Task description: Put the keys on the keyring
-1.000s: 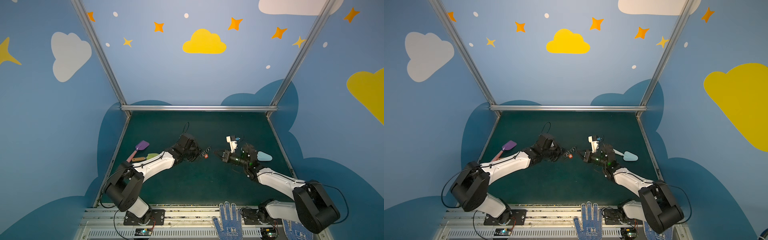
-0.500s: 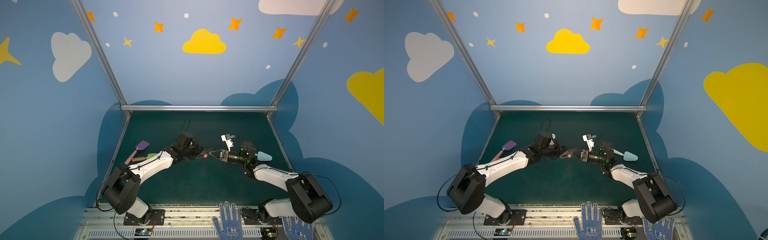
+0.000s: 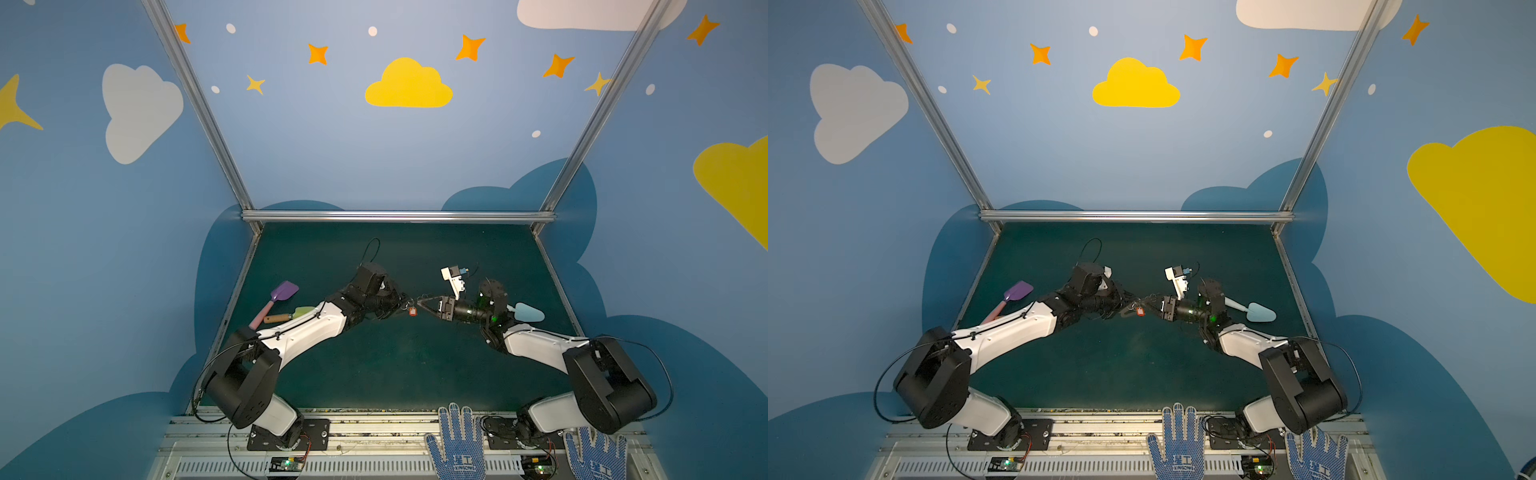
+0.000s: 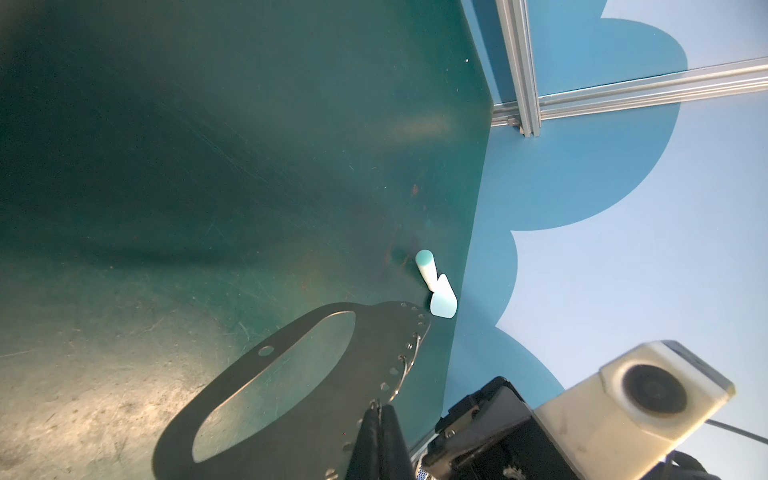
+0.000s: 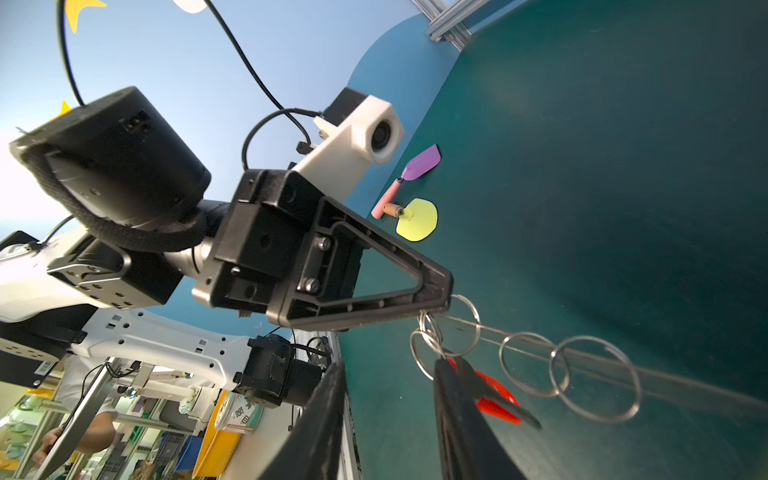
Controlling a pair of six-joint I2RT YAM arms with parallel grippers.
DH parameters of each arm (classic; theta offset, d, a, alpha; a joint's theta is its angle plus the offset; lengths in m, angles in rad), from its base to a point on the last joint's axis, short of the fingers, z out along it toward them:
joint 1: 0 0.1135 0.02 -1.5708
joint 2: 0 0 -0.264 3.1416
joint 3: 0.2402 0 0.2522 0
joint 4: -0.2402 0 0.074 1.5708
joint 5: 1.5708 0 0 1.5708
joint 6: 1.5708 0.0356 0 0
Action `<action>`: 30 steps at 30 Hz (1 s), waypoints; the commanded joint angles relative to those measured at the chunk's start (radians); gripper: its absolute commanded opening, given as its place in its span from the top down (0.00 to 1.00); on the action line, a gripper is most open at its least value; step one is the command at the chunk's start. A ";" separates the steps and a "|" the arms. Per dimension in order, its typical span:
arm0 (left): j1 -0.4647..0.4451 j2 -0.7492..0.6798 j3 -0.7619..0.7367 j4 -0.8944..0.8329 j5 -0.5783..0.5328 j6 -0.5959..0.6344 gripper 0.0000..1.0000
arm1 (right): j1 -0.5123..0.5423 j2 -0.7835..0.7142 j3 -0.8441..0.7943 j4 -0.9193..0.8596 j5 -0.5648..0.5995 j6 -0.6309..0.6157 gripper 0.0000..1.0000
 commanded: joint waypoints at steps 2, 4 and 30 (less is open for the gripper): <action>0.004 -0.038 0.019 0.040 0.005 -0.001 0.96 | -0.002 0.025 0.031 0.018 -0.018 -0.019 0.62; 0.004 -0.039 0.021 0.041 0.007 -0.004 0.96 | -0.001 0.033 0.031 0.015 -0.014 -0.024 0.62; 0.001 -0.025 0.024 0.068 0.027 -0.024 0.96 | 0.017 0.106 0.060 0.076 -0.036 -0.007 0.67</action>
